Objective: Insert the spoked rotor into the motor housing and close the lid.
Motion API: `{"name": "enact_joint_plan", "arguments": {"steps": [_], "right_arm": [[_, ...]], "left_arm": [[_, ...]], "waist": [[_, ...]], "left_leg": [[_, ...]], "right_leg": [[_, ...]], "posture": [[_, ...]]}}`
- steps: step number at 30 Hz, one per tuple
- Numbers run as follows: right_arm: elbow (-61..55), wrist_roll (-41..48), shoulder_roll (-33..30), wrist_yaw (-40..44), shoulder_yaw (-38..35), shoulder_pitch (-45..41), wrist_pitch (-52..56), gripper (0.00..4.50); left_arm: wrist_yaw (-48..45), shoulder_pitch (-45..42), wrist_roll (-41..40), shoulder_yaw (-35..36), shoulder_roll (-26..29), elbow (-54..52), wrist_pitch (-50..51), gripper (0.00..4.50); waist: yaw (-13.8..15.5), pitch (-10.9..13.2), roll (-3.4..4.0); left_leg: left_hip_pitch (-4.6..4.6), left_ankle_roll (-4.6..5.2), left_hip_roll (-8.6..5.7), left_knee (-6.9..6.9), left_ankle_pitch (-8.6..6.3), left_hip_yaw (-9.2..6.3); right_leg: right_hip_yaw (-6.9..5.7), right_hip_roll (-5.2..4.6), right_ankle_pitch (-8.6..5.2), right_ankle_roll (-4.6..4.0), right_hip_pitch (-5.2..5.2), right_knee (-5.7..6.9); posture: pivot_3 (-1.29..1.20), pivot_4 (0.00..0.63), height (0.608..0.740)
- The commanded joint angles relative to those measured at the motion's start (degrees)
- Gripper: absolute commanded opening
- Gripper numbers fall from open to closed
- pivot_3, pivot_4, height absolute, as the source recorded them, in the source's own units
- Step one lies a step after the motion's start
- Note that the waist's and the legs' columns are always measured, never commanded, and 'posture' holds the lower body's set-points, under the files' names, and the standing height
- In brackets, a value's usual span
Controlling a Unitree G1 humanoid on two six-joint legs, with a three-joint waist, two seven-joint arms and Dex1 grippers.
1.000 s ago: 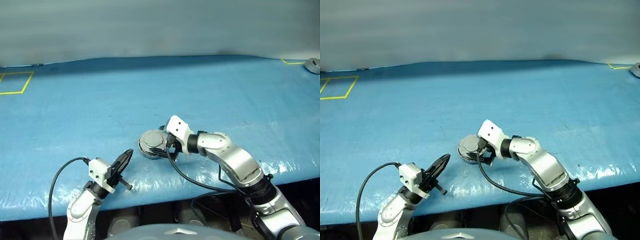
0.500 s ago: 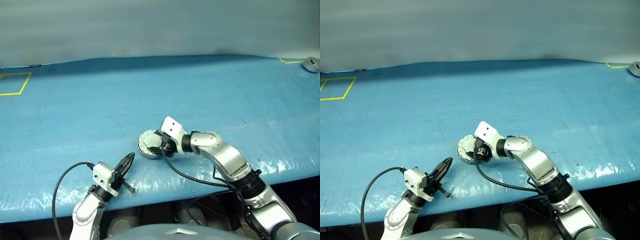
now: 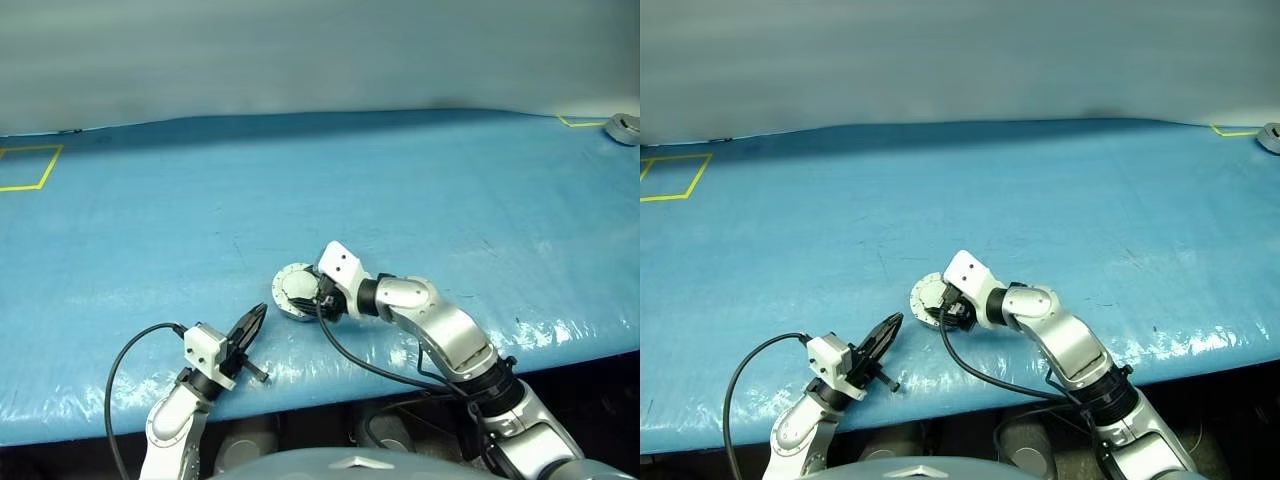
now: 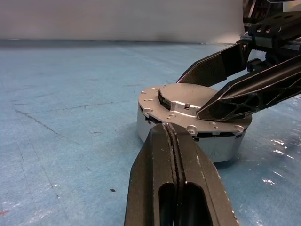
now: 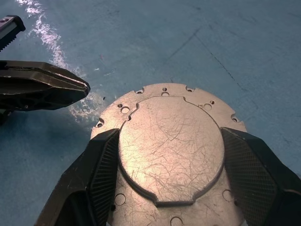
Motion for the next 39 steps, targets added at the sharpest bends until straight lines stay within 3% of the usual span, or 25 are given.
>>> {"name": "enact_joint_plan", "arguments": {"steps": [1, 33, 39], "right_arm": [[-0.60, -0.85, 0.12, 0.26, 0.69, -0.53, -0.94, 3.03], [12.27, -8.42, -4.51, 7.16, 5.39, -5.59, -8.38, 3.03], [12.96, -4.94, -2.60, 7.35, 2.03, -6.07, -5.73, 3.03]], "left_arm": [[0.10, -0.24, -0.40, -0.44, 0.21, -0.41, -1.38, 0.00], [2.13, -0.91, 0.15, -1.98, 1.28, -2.74, 1.05, 0.00], [2.44, -0.87, 0.22, -2.07, 1.68, -3.09, 1.36, 0.00]], "waist": [[0.00, 0.00, 0.00], [-0.12, -0.31, 0.30], [-0.09, -0.40, 0.36]], "left_leg": [[0.00, 0.00, 0.00, 0.00, 0.00, 0.00], [0.14, 0.00, 0.00, 0.04, 0.04, -0.01], [0.21, 0.00, 0.01, 0.04, 0.07, -0.02]], "right_leg": [[0.00, 0.00, 0.00, 0.00, 0.00, 0.00], [-0.01, -0.01, 0.00, 0.06, 0.12, 0.01], [-0.01, -0.01, -0.02, 0.04, 0.13, 0.01]], "posture": [[0.00, 0.150, 0.740], [0.00, 0.150, 0.740], [0.00, 0.150, 0.740]]}}
